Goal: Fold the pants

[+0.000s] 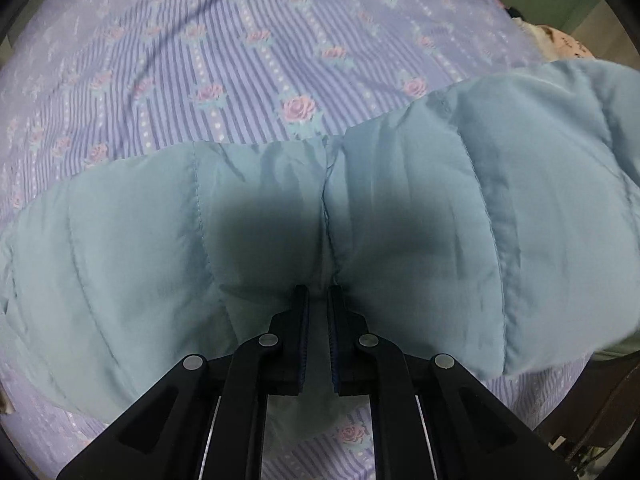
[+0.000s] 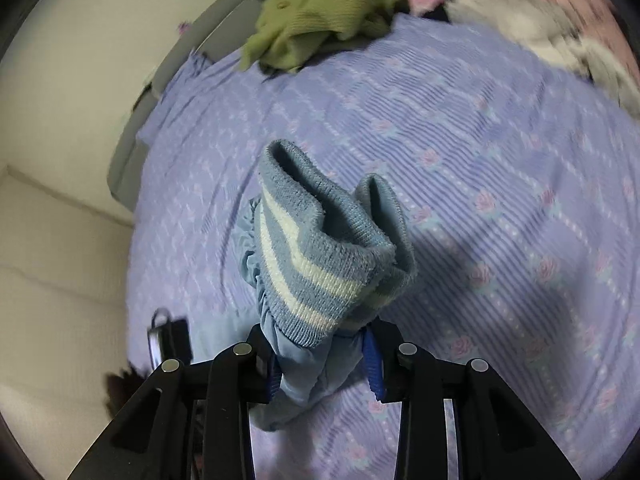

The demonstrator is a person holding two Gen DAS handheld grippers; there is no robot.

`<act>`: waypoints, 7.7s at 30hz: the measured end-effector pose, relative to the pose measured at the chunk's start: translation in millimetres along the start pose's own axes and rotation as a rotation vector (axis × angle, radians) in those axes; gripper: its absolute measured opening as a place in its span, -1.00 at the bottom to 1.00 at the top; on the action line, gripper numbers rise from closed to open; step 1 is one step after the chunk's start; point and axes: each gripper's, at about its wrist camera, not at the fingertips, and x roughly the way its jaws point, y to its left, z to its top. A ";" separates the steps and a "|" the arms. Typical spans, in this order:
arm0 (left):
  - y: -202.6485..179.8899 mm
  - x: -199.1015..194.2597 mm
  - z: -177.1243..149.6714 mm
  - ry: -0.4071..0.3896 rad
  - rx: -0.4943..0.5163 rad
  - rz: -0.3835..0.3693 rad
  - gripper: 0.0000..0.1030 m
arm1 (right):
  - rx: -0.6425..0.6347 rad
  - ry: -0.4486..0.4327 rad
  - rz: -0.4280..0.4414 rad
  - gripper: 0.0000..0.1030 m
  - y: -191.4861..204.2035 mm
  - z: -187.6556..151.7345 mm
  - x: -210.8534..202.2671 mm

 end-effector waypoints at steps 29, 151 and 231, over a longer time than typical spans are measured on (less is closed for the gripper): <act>235.3 -200.6 -197.3 -0.306 -0.415 0.179 0.14 | -0.678 0.044 -0.286 -0.33 283.4 -129.9 91.0; 280.5 -19.4 -104.2 -0.171 -0.819 -0.461 0.17 | -0.131 0.405 -0.010 0.38 115.2 -105.0 174.7; 477.4 -408.2 -426.0 -0.881 -0.582 -0.092 -0.03 | -0.655 0.093 0.357 -0.01 489.5 -340.4 -69.7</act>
